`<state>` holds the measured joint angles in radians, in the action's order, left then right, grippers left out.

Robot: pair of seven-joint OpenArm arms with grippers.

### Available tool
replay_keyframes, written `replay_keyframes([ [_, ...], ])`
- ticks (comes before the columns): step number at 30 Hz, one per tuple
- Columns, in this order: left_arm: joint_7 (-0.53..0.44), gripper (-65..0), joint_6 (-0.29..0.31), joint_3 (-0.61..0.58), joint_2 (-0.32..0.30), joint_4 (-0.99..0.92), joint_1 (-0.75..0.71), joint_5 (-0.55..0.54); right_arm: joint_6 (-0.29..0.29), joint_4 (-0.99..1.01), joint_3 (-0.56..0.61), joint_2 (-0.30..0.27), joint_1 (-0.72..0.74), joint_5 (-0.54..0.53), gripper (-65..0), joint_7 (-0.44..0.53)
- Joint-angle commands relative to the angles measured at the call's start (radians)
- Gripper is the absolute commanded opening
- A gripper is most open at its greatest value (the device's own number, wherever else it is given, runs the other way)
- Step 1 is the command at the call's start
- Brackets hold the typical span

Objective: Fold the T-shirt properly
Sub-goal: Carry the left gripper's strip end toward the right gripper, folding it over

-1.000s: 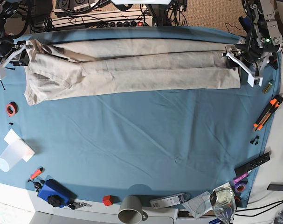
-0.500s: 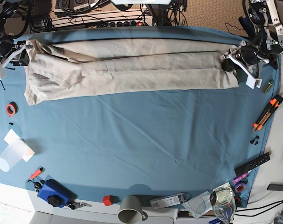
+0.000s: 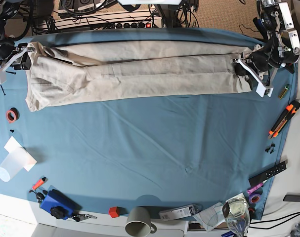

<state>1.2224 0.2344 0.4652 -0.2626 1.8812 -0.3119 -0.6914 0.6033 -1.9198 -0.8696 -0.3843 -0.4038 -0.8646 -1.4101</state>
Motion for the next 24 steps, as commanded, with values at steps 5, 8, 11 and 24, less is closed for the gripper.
replay_keyframes([
  [5, -0.039, -65.0, 0.031, 0.081, -0.012, 0.164, -0.016, -0.049, 0.002, -0.016, -0.01, -0.023, 0.003, -0.01, -46.1, 0.042],
  [8, -0.038, -65.0, 0.136, 0.114, -0.012, 0.241, -0.047, -0.211, 0.002, -0.016, -0.01, -0.023, 0.005, -0.006, -46.1, 0.057],
  [11, -0.005, -65.0, 0.222, 0.092, -0.011, 0.286, -0.068, -0.359, 0.002, -0.016, -0.01, -0.023, 0.005, -0.006, -46.1, 0.059],
  [24, -0.09, -65.0, 0.23, -0.362, 0.005, 0.296, 0.049, -0.233, 0.002, -0.016, -0.01, -0.023, 0.005, 0.028, -46.1, 0.072],
])
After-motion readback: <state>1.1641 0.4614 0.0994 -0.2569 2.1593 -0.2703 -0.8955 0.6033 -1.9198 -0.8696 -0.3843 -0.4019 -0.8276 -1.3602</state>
